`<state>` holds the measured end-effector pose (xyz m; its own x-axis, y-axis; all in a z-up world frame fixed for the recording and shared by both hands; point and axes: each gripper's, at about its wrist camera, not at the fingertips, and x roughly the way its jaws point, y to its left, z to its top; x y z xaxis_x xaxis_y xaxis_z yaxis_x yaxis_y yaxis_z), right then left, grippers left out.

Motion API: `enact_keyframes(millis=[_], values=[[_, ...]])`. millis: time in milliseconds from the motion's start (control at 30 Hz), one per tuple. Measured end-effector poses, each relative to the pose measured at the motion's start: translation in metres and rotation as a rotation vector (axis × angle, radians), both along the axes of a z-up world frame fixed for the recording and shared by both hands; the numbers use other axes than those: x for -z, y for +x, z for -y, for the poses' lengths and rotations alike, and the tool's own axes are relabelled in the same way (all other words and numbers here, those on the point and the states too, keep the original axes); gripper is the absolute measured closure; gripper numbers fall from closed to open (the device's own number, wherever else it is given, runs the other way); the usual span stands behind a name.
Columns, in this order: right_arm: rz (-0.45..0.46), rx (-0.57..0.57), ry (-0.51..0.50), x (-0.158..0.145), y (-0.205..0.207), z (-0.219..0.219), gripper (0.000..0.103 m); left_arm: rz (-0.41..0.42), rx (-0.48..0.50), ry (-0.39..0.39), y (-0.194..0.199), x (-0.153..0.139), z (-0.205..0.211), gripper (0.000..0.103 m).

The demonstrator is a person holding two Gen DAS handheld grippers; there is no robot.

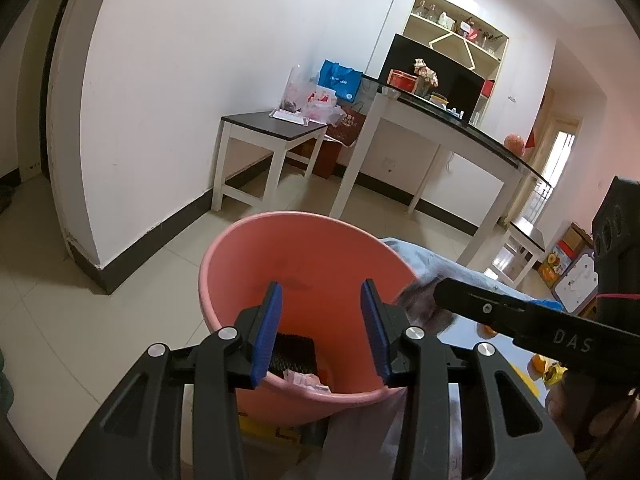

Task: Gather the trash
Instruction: 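Open the right tool over the pink bucket while the left tool opens beside it, then move both open tools back over the remaining trash on the table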

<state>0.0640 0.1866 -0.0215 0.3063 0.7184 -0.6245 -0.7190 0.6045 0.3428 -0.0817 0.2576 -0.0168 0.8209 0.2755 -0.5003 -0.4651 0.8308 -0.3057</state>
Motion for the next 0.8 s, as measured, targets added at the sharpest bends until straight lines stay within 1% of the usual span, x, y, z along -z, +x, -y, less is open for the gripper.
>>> enact_keyframes(millis=[167,400,600,800], values=[[0.006,-0.016,0.009,-0.001,-0.001,-0.004,0.048,-0.009,-0.005,0.0,-0.003,0.0,0.0,0.062],[0.027,-0.031,0.01,-0.006,-0.012,0.004,0.048,0.006,-0.018,-0.002,-0.012,-0.006,0.002,0.062],[0.06,0.009,-0.024,-0.006,-0.02,0.032,0.048,-0.005,-0.003,0.015,-0.011,-0.012,0.014,0.062],[0.044,0.069,-0.053,-0.002,-0.021,0.076,0.048,0.001,0.058,-0.022,-0.003,-0.016,0.034,0.062]])
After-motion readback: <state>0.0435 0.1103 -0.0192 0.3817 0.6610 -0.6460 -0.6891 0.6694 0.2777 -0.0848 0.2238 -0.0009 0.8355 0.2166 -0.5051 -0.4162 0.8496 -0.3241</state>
